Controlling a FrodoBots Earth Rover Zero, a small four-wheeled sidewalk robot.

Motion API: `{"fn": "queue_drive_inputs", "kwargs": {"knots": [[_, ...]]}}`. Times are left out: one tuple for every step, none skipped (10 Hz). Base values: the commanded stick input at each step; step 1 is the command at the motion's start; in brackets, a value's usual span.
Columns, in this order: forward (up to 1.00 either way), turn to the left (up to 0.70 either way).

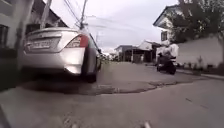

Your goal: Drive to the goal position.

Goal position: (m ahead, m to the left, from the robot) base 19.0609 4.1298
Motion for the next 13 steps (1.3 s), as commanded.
{"fn": "queue_drive_inputs", "kwargs": {"knots": [[0.70,-0.35],[0.70,-0.23],[0.70,0.00],[0.70,0.00],[0.70,0.00],[0.70,0.00],[0.70,0.00],[0.70,0.00],[0.70,0.00],[0.70,0.00],[0.70,0.00],[0.70,0.00],[0.70,0.00]]}}
